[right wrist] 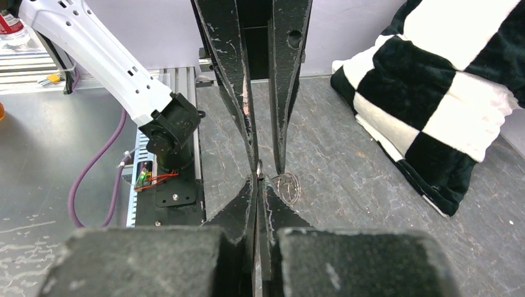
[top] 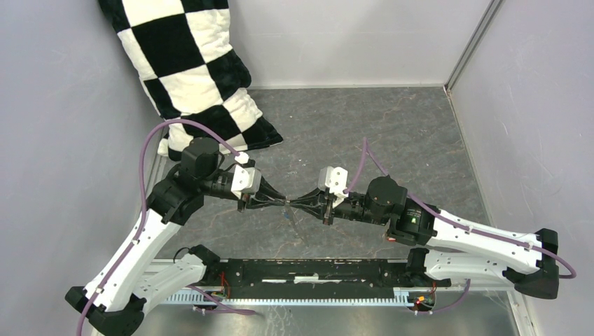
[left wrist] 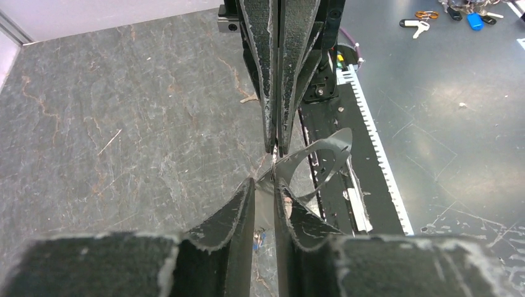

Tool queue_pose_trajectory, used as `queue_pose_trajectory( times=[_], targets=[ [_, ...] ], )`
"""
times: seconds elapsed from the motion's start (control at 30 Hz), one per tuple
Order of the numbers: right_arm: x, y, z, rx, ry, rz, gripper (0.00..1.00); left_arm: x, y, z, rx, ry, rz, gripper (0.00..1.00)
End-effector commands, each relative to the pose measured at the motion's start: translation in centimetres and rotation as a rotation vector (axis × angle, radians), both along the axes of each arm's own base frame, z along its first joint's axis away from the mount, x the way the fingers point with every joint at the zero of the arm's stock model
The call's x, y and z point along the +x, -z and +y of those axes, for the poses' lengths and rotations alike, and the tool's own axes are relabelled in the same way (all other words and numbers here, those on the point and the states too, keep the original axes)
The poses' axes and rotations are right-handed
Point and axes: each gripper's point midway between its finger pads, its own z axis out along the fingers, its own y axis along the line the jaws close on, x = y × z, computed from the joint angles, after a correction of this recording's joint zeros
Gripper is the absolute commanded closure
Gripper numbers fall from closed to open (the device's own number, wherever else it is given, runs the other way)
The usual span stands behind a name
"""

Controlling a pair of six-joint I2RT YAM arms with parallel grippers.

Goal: Put the keys on the keyring

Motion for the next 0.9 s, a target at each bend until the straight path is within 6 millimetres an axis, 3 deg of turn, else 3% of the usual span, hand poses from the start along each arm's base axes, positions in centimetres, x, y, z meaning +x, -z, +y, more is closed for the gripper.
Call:
queue_pose_trajectory(
  times=[0.0,0.2,0.6,0.87],
  targets=[
    [0.0,-3.7,0.3,0.104,-0.002,-0.028,0.99,-0.8,-1.0,-0.2,-0.034,0.025,0.036,0.79],
    [0.6,-3.6,0.3,0.107,0.028,-0.027,0.99,-1.6,-1.1,0.0,-0.043,0.044,0.058,0.81],
    [0.7,-4.0,0.5,0.134,0.034,-0.002,0.99,-0.8,0.0,0.2,-0.017,-0.013,0.053,0.86],
    [0.3,-4.1,1.1,0.150,0.004,0.002,0.99,-0.8,0.3,0.1,-0.014,-0.004,0.073,0.77]
  ],
)
